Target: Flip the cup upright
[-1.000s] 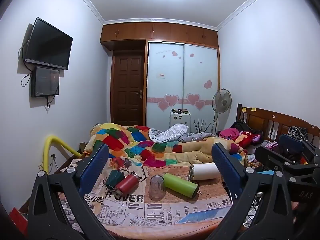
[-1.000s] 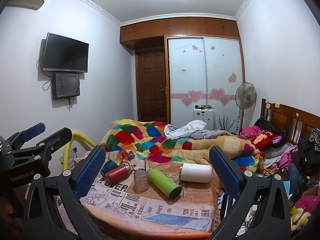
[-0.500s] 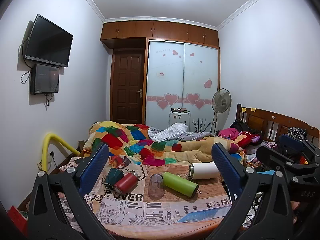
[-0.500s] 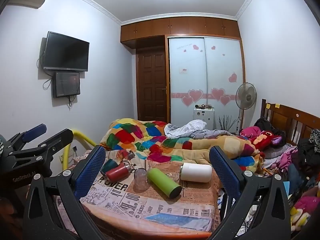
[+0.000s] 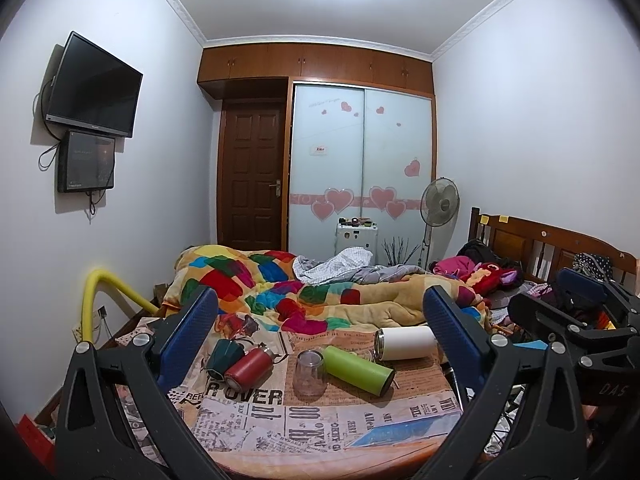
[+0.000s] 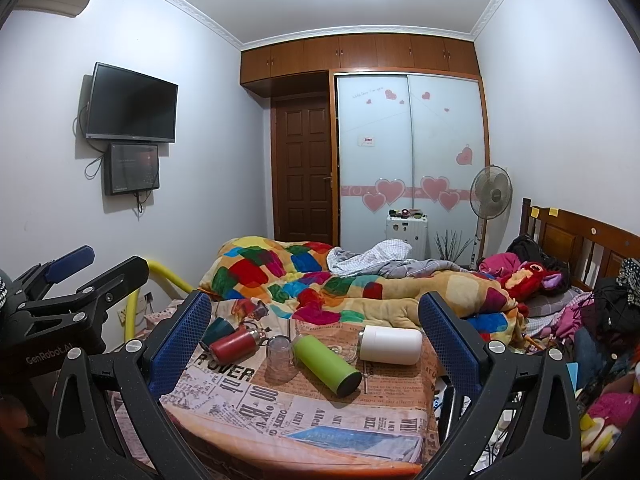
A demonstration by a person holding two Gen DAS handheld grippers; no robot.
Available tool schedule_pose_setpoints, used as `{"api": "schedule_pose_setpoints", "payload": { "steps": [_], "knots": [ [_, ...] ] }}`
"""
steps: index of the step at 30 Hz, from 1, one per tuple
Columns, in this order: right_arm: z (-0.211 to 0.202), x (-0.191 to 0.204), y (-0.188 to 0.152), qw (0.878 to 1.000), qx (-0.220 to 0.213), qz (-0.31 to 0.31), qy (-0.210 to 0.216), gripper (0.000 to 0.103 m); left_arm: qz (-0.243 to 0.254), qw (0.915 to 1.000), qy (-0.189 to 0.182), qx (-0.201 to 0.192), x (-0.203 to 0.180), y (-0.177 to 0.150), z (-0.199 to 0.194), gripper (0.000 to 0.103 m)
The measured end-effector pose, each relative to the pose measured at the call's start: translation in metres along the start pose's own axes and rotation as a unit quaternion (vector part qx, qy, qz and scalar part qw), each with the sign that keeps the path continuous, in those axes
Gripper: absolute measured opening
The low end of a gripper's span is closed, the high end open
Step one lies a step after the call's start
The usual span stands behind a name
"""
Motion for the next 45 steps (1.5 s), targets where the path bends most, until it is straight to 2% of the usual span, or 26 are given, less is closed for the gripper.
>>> {"api": "schedule_pose_setpoints", "payload": {
  "steps": [45],
  "knots": [
    [0.0028,0.0,-0.0043,1.0,0.004,-0.003,-0.002,0.103,-0.006,1.0,-0.001,0.002,0.0053,-0.0006,-0.0037,0.103]
  ]
}}
Point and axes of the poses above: each gripper's, at about its wrist camera, not at the fingertips, and z roughly the way its jaws point, x to its left, y to its top, the point moved 6 cm from there along z, roughly the way its jaws point, and after that the axes turned 11 degrees about z, right-handed, at the moved point
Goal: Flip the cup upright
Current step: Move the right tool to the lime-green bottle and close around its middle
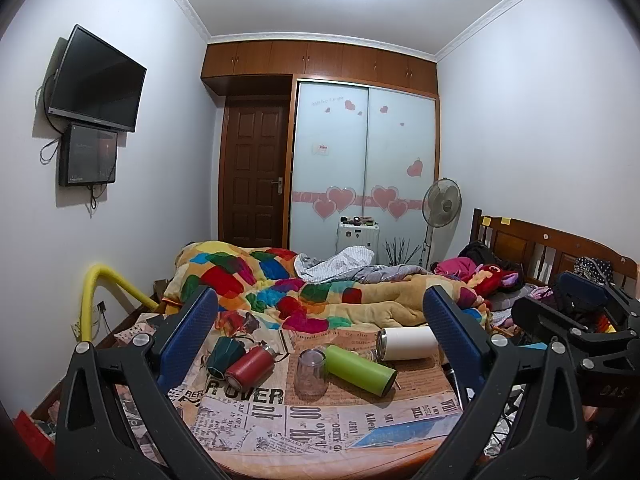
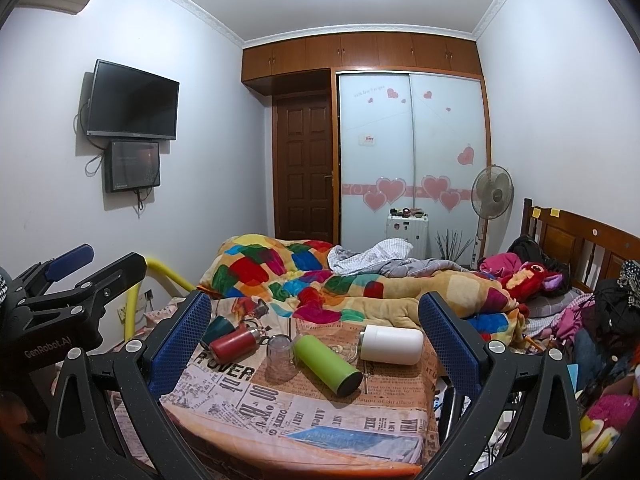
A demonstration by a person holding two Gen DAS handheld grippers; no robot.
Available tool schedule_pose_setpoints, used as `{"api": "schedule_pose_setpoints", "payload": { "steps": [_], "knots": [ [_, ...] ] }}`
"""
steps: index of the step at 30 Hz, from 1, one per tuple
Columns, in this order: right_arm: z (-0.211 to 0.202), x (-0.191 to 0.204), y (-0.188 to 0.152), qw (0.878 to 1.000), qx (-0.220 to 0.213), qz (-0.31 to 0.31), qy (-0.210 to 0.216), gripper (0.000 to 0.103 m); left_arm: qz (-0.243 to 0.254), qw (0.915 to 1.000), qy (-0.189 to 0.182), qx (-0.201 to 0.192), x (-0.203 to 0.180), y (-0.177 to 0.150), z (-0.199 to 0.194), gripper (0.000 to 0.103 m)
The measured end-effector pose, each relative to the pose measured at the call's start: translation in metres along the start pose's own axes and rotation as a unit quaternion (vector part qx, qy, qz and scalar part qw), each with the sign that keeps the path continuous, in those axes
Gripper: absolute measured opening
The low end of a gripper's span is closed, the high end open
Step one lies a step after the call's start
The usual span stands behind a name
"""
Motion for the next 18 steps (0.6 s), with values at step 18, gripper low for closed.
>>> {"api": "schedule_pose_setpoints", "payload": {
  "steps": [18],
  "knots": [
    [0.141,-0.031,-0.063,0.983,0.175,-0.059,-0.016,0.103,-0.038,0.9909,0.024,0.127,0.042,-0.084,0.115,0.103]
  ]
}}
Point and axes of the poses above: each gripper's, at about its wrist camera, not at the fingertips, and z roughly the way its jaws point, x to its left, y to its top, the point moved 6 cm from there along z, roughly the way its jaws point, and after that the axes turned 11 degrees about z, right-handed, at the moved point
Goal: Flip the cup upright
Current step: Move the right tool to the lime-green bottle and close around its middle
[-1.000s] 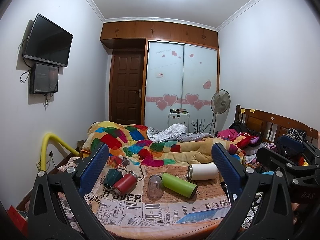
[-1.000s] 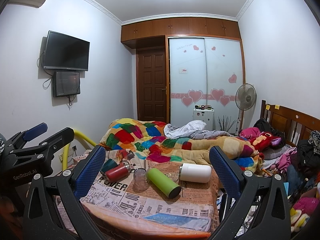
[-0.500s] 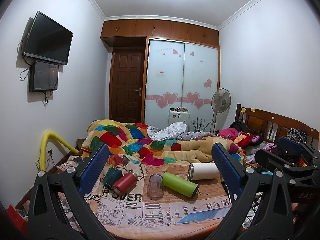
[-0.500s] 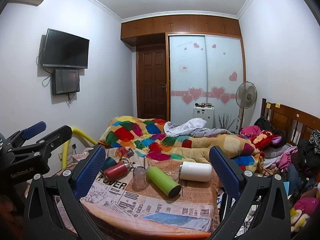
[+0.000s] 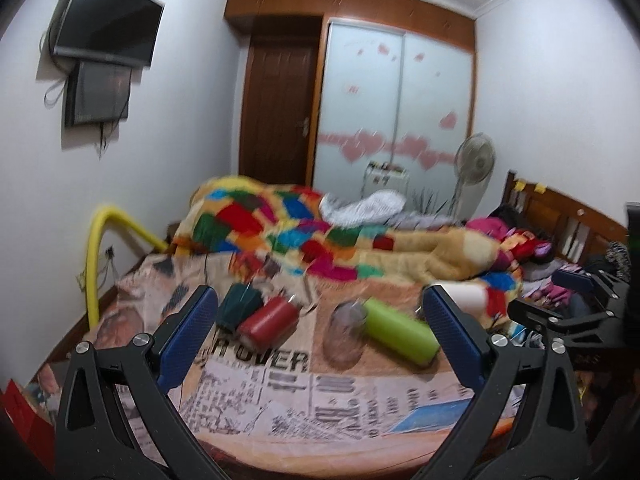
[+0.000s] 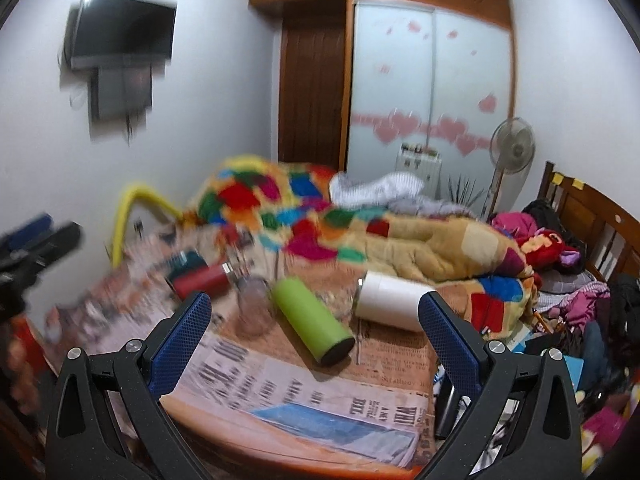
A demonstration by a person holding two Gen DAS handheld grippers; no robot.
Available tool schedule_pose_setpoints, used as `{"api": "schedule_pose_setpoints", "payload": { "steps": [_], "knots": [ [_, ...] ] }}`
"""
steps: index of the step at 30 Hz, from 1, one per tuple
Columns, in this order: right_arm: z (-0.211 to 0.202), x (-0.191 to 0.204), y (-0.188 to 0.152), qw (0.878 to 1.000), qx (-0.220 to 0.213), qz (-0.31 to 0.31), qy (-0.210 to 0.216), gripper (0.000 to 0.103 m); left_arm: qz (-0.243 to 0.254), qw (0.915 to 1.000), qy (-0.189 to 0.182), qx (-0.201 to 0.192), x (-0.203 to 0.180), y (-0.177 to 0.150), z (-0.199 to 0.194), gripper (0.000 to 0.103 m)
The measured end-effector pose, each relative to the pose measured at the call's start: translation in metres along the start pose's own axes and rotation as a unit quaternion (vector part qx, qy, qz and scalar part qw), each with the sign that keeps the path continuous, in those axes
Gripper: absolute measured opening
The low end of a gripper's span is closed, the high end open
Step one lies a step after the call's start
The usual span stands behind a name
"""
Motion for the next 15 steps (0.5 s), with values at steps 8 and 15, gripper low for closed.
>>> {"api": "schedule_pose_setpoints", "payload": {
  "steps": [8,15],
  "knots": [
    [0.121,-0.008,-0.034,0.984,0.171,-0.055,0.013,0.101,-0.011,0.9962,0.002,0.086,0.017,-0.054,0.07,0.103],
    [0.192,-0.009,-0.05,0.957,0.276,-0.083,0.031,0.089,-0.003,0.9931,-0.004,0.117,0.016,-0.086,0.107,0.103]
  ]
}}
Point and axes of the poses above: each gripper's, at about its wrist camera, not at the fingertips, and z roughly the way its jaws point, x to its left, y to its top, the point moved 6 cm from there along z, roughly the way its jaws point, and after that the axes turned 11 degrees about z, right-handed, at the moved point
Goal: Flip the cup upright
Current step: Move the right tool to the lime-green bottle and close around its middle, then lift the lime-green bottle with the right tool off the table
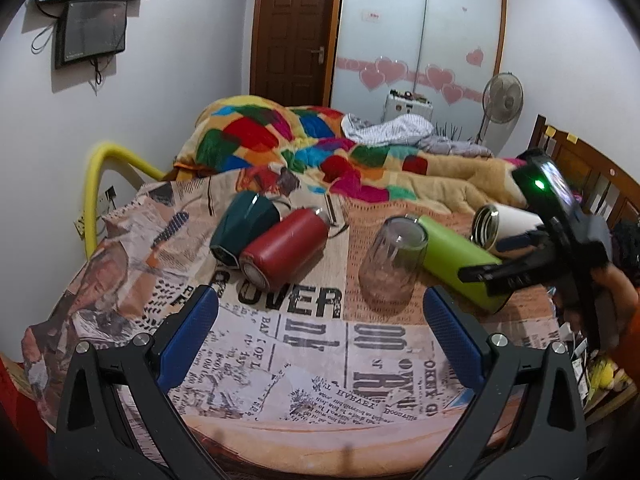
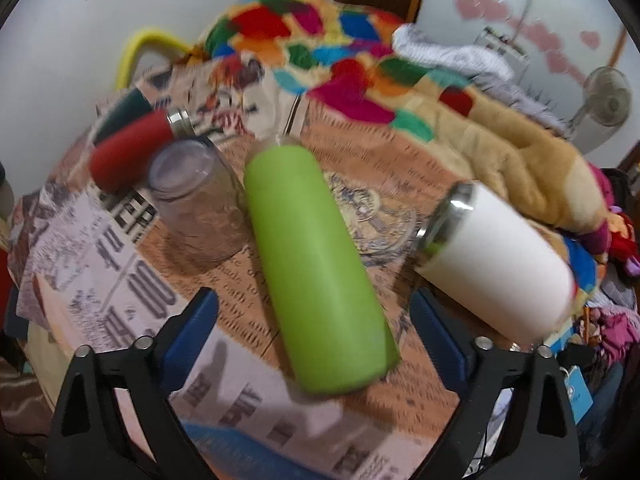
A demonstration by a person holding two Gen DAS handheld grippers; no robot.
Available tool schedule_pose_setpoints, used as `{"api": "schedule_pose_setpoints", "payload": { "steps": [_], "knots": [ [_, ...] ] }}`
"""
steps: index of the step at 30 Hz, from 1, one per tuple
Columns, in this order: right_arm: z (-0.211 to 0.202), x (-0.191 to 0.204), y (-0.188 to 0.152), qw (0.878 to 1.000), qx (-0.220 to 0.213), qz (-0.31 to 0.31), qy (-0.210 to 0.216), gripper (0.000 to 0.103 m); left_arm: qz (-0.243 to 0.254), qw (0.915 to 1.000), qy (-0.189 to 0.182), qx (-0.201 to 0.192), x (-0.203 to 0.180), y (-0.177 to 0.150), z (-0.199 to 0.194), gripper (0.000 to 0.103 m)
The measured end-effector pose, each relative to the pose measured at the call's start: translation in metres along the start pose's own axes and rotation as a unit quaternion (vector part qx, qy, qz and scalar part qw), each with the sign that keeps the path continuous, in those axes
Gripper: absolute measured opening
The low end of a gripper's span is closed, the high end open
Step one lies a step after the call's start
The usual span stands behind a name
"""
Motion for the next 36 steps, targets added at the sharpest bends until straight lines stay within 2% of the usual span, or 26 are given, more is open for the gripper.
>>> {"api": "schedule_pose_setpoints", "payload": {
  "steps": [9,11,16,25,36],
  "knots": [
    [0.044,0.0,0.004,0.997,0.073,-0.027,0.008,0.073,-0.004,0.9998,-0.009,0.018,-0.006,-0.01,0.023,0.103],
    [0.051,-0.001,0.004,0.996,0.079,-0.032,-0.002,0.071,-0.004,0.9998,-0.009,0.017,-0.006,-0.01,0.025,0.103],
    [0.049,-0.003,-0.001,0.997,0.074,-0.018,0.012,0.066,-0.002,0.9999,-0.01,0.013,-0.008,-0.006,0.021,0.103],
    [0.022,-0.004,-0.004,0.999,0.045,0.01,0.018,0.062,0.001,0.9999,-0.007,-0.009,-0.009,0.008,-0.001,0.103],
    [-0.085,0.02,0.016,0.997,-0.071,-0.016,0.031,0.062,0.001,0.9991,0.001,-0.043,-0.008,0.025,-0.04,0.103]
  ]
}}
Point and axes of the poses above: each gripper's, at about its wrist camera, not at the fingertips, and z roughly the way its jaws point, x to its left, y to its top, the point moved 6 cm from there along z, roughly the way its jaws point, and after that the axes turned 11 degrees about z, right-handed, at the moved point
